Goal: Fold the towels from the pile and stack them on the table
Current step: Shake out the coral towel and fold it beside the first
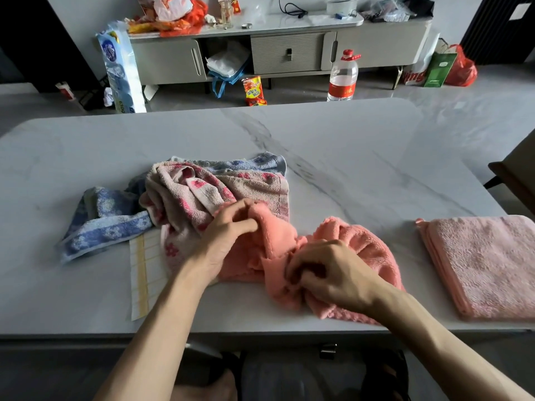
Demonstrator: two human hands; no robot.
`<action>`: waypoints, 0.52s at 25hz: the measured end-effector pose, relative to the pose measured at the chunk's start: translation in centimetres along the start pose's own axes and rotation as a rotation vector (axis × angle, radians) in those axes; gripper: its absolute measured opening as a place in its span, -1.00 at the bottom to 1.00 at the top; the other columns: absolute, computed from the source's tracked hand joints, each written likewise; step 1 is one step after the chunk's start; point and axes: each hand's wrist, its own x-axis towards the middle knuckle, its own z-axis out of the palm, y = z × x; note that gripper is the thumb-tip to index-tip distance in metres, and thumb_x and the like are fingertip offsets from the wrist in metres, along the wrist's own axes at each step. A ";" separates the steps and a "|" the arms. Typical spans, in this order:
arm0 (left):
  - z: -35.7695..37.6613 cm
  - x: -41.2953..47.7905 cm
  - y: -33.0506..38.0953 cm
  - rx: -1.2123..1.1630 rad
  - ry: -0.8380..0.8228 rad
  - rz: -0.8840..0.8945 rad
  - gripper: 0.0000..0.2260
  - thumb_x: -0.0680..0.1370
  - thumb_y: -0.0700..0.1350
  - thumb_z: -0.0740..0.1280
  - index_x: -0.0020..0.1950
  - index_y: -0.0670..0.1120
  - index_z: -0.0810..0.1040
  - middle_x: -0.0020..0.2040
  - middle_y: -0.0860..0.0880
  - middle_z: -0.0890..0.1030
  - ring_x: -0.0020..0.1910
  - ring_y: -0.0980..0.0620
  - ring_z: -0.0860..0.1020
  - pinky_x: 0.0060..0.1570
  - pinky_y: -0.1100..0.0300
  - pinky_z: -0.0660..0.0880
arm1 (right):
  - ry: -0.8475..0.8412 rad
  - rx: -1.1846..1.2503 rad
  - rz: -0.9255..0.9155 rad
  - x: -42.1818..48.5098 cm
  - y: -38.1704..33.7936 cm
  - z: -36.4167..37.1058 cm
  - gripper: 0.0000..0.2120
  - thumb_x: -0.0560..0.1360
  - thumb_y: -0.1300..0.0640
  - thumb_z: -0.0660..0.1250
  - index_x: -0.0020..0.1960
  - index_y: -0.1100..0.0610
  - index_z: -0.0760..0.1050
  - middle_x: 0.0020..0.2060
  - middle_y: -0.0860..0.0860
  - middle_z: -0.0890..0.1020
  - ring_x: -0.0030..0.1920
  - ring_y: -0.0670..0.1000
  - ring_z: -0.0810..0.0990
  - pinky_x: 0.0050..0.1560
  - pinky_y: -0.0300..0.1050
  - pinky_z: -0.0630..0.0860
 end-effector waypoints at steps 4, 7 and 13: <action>-0.3 -0.2 0.3 -0.091 0.146 0.000 -0.85 0.29 -0.21 0.36 -0.16 -0.09 0.55 -0.23 -0.07 0.53 -0.17 -0.01 0.45 -0.20 0.14 0.34 | 0.211 -0.129 0.123 0.4 0.9 -0.1 -0.68 0.38 -0.03 0.40 0.13 -0.09 0.57 -0.17 -0.23 0.50 -0.18 -0.24 0.46 -0.14 -0.31 0.43; -0.4 -0.3 0.5 -0.110 0.170 -0.016 -0.73 0.40 -0.27 0.45 0.06 -0.08 0.57 -0.36 0.17 0.55 -0.29 0.20 0.53 -0.20 0.31 0.44 | 0.143 -0.266 0.155 0.5 1.2 0.6 -0.72 0.36 -0.18 0.37 -0.01 -0.06 0.58 -0.11 -0.15 0.51 -0.14 -0.11 0.48 -0.18 -0.18 0.43; -1.8 0.1 0.9 -0.417 0.334 -0.014 -0.69 0.50 -0.37 0.33 0.17 -0.07 0.55 -0.12 -0.07 0.68 -0.10 0.04 0.62 -0.08 0.23 0.54 | 0.674 0.119 0.480 0.9 1.5 -0.9 -0.92 0.51 0.07 0.36 -0.16 0.00 0.58 -0.25 -0.15 0.65 -0.20 -0.19 0.59 -0.18 -0.34 0.43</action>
